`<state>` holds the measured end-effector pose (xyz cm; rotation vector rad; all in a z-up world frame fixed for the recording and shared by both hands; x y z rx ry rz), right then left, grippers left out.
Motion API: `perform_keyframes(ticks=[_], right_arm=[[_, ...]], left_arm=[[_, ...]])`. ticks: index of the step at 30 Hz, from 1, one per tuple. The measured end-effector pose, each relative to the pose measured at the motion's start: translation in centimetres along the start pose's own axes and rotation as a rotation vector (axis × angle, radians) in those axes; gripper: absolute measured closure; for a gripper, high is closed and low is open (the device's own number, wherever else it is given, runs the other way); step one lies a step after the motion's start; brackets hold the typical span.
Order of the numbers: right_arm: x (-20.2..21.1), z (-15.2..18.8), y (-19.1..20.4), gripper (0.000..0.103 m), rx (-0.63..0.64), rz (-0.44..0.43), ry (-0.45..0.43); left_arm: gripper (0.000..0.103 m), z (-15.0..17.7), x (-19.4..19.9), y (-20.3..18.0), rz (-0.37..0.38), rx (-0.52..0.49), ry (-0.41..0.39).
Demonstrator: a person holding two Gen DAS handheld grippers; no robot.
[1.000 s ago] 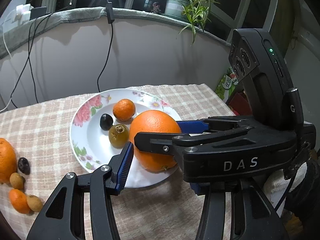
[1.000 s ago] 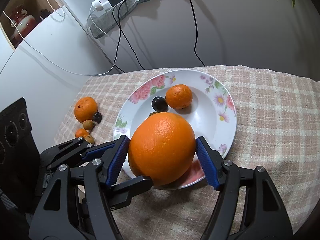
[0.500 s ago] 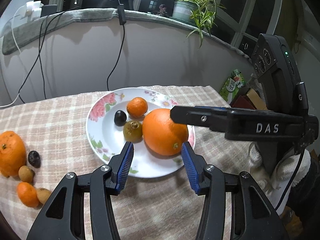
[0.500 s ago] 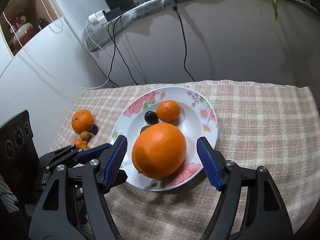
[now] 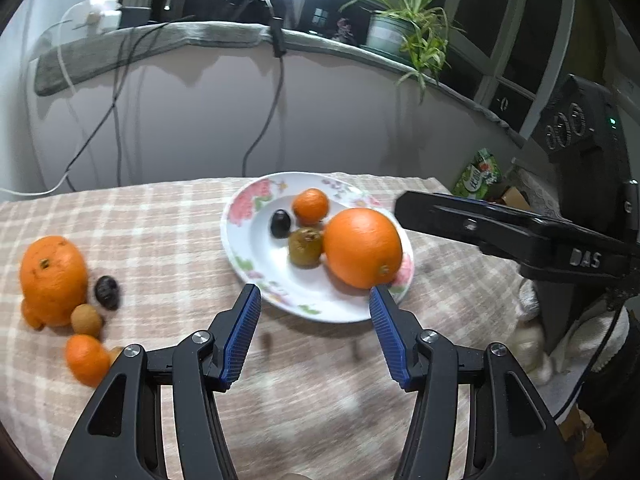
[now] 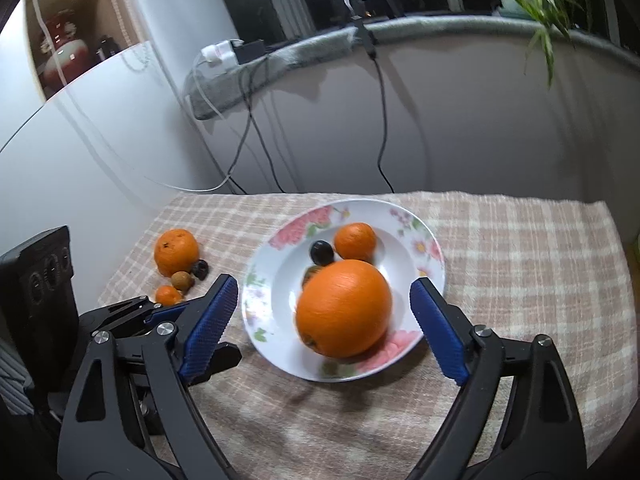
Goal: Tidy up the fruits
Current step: 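Move the right gripper to the large stemmed orange on the tablecloth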
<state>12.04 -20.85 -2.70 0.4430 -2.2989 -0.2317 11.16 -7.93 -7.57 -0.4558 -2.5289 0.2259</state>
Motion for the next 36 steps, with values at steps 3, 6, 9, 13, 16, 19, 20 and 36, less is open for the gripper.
perform_keyframes(ticks=[3, 6, 9, 13, 16, 19, 20, 36], right_arm=[[0.0, -0.1, 1.3, 0.01, 0.035, -0.013, 0.012], [-0.3, 0.0, 2.7, 0.01, 0.067, -0.031, 0.033], [-0.7, 0.3, 4.1, 0.01, 0.099, -0.046, 0.056], [-1.4, 0.7, 5.6, 0.01, 0.122, -0.074, 0.067], [-2.0, 0.7, 6.7, 0.01, 0.124, -0.101, 0.073], [-2.9, 0.6, 7.8, 0.01, 0.119, -0.13, 0.087], [-3.3, 0.6, 8.3, 0.01, 0.119, -0.138, 0.093], [-11.6, 0.1, 13.2, 0.01, 0.069, -0.24, 0.211]], left_arm=[[0.047, 0.0, 1.1, 1.1, -0.03, 0.0, -0.015], [0.042, 0.2, 2.1, 2.4, -0.069, 0.006, -0.028], [0.042, 0.4, 3.2, 4.0, -0.104, 0.016, -0.036], [0.042, 0.8, 4.6, 6.5, -0.147, 0.045, -0.045], [0.042, 1.1, 5.6, 8.4, -0.182, 0.065, -0.053], [0.042, 1.5, 6.4, 10.2, -0.212, 0.09, -0.056], [0.042, 1.5, 6.5, 10.8, -0.221, 0.099, -0.057], [0.042, 0.9, 5.9, 16.6, -0.242, 0.16, -0.055]])
Point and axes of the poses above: each gripper's, at about its wrist camera, not at the fingertips, and x roughly against the way its jaws point, y to its left, z to its underside, the point moved 3 cm from there along -x, roughly the way its jaws point, and after that the axes turned 11 degrees about -y, right-handed, at the moved point
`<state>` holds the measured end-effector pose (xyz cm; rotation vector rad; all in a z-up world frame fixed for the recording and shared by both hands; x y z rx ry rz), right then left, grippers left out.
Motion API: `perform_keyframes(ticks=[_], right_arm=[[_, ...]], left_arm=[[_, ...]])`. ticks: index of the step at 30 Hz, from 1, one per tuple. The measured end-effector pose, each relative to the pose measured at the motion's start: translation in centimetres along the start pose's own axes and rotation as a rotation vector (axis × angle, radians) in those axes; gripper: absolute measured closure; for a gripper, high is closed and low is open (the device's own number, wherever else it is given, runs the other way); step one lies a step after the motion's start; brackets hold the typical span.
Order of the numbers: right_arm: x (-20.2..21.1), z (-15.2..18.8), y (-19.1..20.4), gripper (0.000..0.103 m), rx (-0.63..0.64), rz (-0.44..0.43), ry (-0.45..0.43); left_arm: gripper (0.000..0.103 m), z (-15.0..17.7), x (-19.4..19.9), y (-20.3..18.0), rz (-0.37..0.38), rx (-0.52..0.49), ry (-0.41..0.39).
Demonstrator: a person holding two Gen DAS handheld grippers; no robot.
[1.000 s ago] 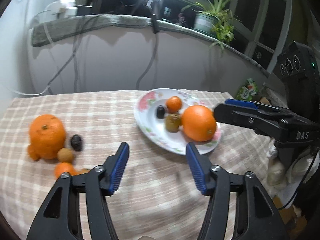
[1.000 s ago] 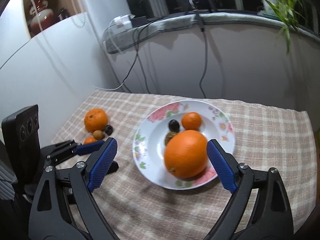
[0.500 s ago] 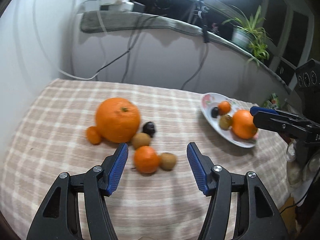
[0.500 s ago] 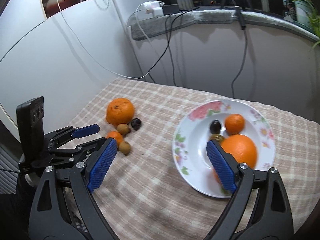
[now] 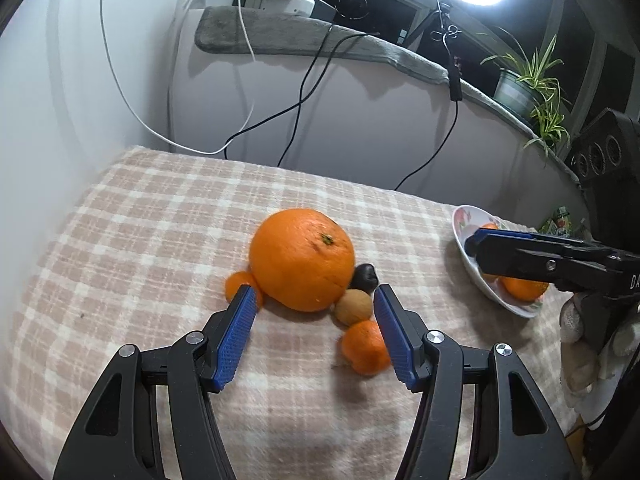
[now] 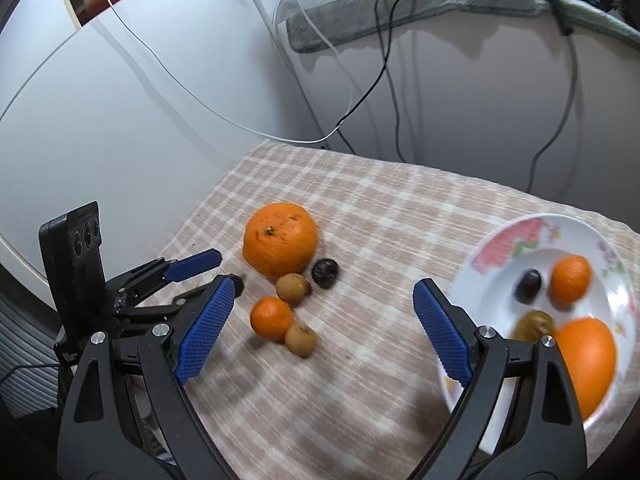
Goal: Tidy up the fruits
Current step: 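Move the right gripper to the large stemmed orange on the tablecloth, then close the right gripper around the large stemmed orange and lift it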
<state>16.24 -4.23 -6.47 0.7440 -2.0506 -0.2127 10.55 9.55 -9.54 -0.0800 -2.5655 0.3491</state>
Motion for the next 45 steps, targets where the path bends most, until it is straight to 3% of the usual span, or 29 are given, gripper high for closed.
perform_keyframes(ticks=[11, 28, 32, 45], right_arm=[[-6.3, -1.1, 0.7, 0.01, -0.059, -0.067, 0.098], [-10.7, -0.7, 1.7, 0.014, -0.082, -0.121, 0.174], [-11.2, -0.4, 1.6, 0.031, -0.094, -0.143, 0.191], [-10.6, -0.4, 1.2, 0.038, -0.134, -0.139, 0.18]], left_arm=[[0.042, -0.7, -1.6, 1.0, 0.027, -0.009, 0.018], [0.042, -0.8, -3.6, 1.7, 0.054, 0.022, 0.055], [0.043, -0.9, -3.8, 1.8, 0.053, 0.027, 0.056], [0.043, -1.0, -3.8, 1.1, 0.018, -0.017, 0.038]])
Point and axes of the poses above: each gripper's, at about its wrist camera, not at the fingertips, and x roughly against the way its jaws point, y to its left, z to its underside, the point moved 3 cm from there along -x, roughly the way its jaws point, and after that the axes turned 11 degrees about -y, right-handed, at the moved point
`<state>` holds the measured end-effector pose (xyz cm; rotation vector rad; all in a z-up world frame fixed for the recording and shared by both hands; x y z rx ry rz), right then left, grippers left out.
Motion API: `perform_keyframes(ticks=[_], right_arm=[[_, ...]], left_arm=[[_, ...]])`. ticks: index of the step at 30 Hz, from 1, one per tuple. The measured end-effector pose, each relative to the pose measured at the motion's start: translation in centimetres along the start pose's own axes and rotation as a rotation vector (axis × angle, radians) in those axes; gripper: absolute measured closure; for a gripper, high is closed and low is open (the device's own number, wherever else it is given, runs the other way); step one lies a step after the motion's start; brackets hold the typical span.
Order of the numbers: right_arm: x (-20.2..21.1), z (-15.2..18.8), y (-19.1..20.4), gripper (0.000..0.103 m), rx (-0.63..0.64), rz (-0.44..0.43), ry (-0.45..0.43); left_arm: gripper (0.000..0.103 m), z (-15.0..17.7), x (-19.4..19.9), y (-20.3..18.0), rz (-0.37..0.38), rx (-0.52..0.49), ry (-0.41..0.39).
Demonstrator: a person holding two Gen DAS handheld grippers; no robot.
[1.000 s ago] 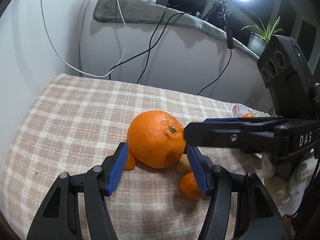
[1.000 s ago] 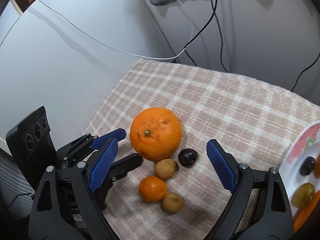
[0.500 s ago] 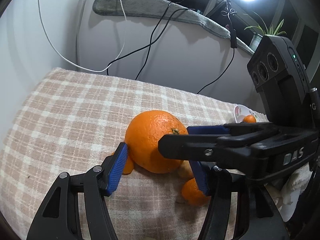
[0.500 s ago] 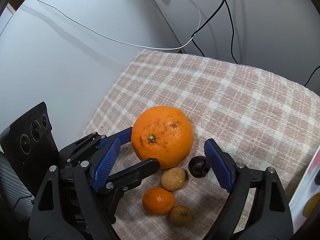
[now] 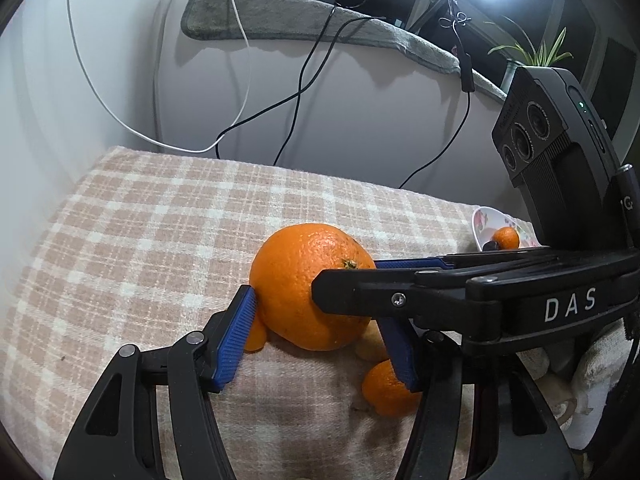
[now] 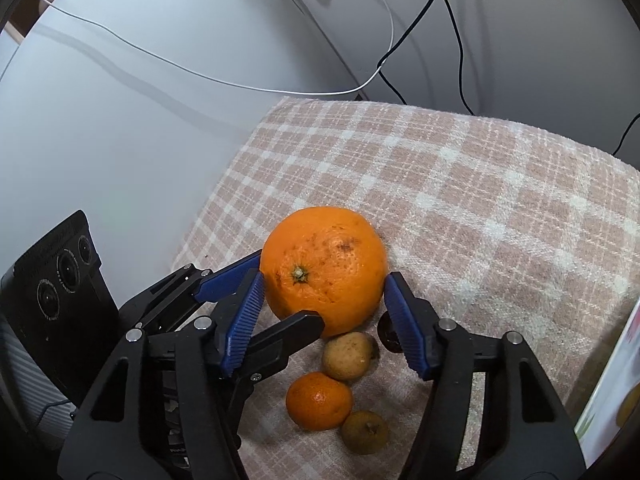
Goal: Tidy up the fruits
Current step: 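Close the right gripper around the large stemmed orange and lift it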
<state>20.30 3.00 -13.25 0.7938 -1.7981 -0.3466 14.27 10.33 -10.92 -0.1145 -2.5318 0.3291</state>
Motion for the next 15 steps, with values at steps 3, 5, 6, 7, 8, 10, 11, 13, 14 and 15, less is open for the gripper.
perform_keyframes(ticks=[3, 5, 6, 7, 8, 10, 11, 13, 14, 15], right_arm=[[0.0, 0.0, 0.1, 0.038, -0.003, -0.004, -0.004], [0.1, 0.0, 0.1, 0.038, -0.006, -0.007, -0.007], [0.2, 0.0, 0.1, 0.038, -0.005, -0.008, -0.008], [0.4, 0.0, 0.2, 0.038, -0.003, -0.008, -0.01], [0.5, 0.0, 0.3, 0.038, 0.0, -0.01, -0.013], [0.9, 0.0, 0.4, 0.039, 0.0, -0.012, -0.02], [1.1, 0.0, 0.5, 0.039, 0.003, -0.013, -0.024], [1.5, -0.1, 0.7, 0.039, 0.006, -0.017, -0.032], [1.8, -0.1, 0.8, 0.039, 0.007, -0.018, -0.036], [2.0, -0.2, 1.0, 0.039, 0.017, -0.045, -0.029]], left_arm=[[0.043, -0.1, 0.2, -0.1, -0.005, -0.004, -0.006], [0.043, -0.2, 0.3, -0.2, -0.007, -0.008, -0.01], [0.043, -0.2, 0.5, -0.3, -0.008, -0.011, -0.013], [0.043, -0.2, 0.6, -0.3, -0.01, -0.014, -0.017], [0.043, -0.3, 0.7, -0.4, -0.011, -0.016, -0.021], [0.043, -0.4, 1.0, -0.6, -0.013, -0.021, -0.029], [0.043, -0.5, 1.1, -0.7, -0.014, -0.024, -0.033], [0.043, -0.7, 1.5, -1.1, -0.015, -0.032, -0.043], [0.043, -0.8, 1.6, -1.2, -0.014, -0.034, -0.047], [0.043, -0.9, 1.9, -1.4, -0.014, -0.039, -0.052]])
Point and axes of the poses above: each gripper's, at about its wrist camera, not at the fingertips, and x roughly against the way its jaws point, y to its left, z to its underside, the point moved 3 cm from there along -x, roughly the way its jaws point, and after that the axes turned 11 degrees about -y, right-handed, at the moved point
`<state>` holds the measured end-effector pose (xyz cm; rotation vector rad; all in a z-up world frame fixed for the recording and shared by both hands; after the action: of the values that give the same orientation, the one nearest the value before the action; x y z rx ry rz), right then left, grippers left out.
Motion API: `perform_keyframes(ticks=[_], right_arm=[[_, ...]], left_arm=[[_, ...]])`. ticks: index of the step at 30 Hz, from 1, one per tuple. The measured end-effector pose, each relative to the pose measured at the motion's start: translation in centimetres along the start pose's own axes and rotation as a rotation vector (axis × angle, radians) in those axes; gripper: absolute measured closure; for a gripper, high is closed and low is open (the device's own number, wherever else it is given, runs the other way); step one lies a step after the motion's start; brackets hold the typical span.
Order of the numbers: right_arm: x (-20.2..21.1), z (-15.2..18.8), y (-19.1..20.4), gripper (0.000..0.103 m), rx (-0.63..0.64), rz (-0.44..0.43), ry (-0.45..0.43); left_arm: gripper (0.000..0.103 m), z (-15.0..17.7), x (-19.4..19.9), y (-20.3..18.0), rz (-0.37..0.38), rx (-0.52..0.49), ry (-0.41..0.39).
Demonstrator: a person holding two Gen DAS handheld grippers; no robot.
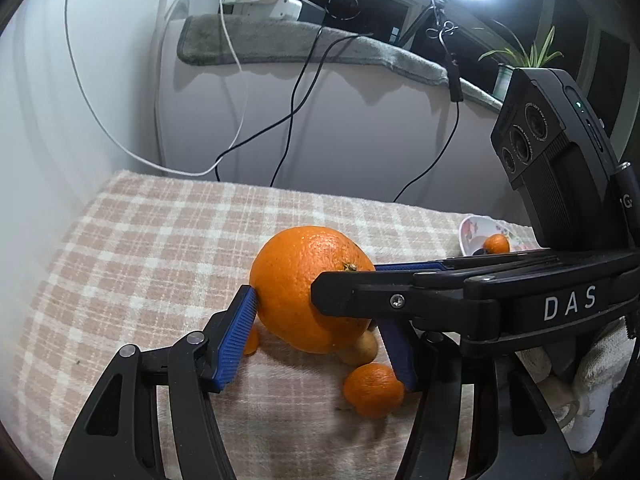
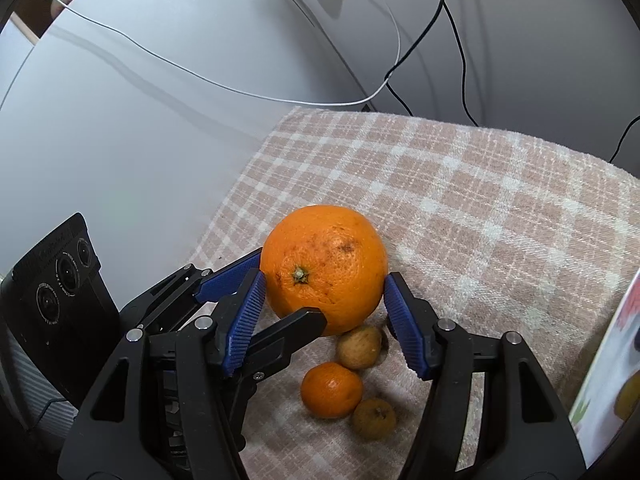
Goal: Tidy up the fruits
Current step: 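Close the right gripper around the large stemmed orange and lift it, then carry the large orange onto the plate and open the right gripper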
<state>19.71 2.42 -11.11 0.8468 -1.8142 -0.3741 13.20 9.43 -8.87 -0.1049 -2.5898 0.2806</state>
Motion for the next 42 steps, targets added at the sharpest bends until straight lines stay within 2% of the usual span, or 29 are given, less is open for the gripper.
perform_keyframes(ticks=[15, 29, 36, 42], right_arm=[[6.1, 0.5, 0.2, 0.039, 0.003, 0.014, -0.075], [13.3, 2.4, -4.5, 0.039, -0.045, 0.113, -0.137], [15.5, 3.4, -6.8, 0.039, -0.07, 0.145, -0.146], [15.7, 3.8, -7.9, 0.039, -0.079, 0.167, -0.139]], left_arm=[[0.043, -1.3, 1.6, -5.1, 0.053, -0.058, -0.041], [0.043, -0.6, -0.2, -12.9, 0.157, -0.099, -0.018], [0.043, 0.1, -1.3, -15.1, 0.185, -0.11, 0.008], [0.043, 0.6, -2.1, -16.0, 0.199, -0.114, 0.03]])
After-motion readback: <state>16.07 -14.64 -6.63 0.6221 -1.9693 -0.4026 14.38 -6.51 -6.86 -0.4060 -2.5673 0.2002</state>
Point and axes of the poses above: each gripper's, at about its wrist camera, not at the fingertips, and x roughly against the way its jaws point, y to its left, z to its underside, the point moved 3 cm from there along -x, roughly the way its jaws point, and after that the axes turned 11 degrees about -y, right-handed, at the moved point
